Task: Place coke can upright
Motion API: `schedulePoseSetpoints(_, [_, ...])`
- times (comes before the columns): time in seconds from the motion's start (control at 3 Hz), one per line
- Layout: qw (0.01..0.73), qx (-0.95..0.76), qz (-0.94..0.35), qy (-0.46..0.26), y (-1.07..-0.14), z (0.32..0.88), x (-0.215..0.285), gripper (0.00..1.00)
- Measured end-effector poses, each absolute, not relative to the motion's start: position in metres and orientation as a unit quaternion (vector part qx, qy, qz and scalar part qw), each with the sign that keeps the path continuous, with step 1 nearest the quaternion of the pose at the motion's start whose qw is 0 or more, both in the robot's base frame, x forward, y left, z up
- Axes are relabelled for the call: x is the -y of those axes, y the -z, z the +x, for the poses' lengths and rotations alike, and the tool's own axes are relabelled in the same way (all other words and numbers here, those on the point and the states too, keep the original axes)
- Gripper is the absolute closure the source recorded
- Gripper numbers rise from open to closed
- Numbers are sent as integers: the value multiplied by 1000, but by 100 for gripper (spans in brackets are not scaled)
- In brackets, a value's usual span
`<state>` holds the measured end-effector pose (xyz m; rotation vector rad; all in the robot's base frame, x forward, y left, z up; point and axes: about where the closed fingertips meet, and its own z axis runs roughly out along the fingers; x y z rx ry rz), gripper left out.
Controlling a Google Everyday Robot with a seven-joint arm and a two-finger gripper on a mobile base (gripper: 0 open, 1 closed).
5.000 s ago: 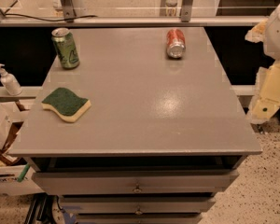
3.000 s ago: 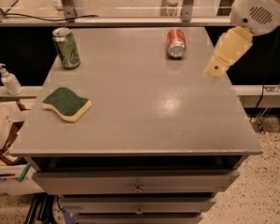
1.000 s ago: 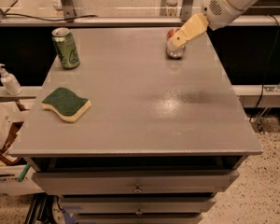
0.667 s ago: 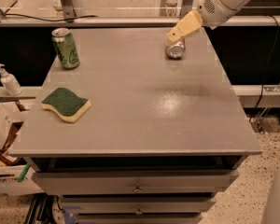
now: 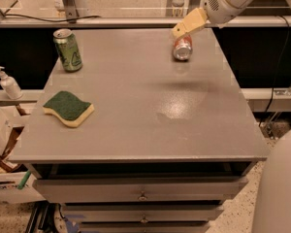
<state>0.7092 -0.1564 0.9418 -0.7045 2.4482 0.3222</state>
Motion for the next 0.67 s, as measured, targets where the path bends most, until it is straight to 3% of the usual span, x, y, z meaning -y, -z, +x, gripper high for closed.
schedulePoseSetpoints(0.67, [289,-915,-249,-132,-931,727,139,0])
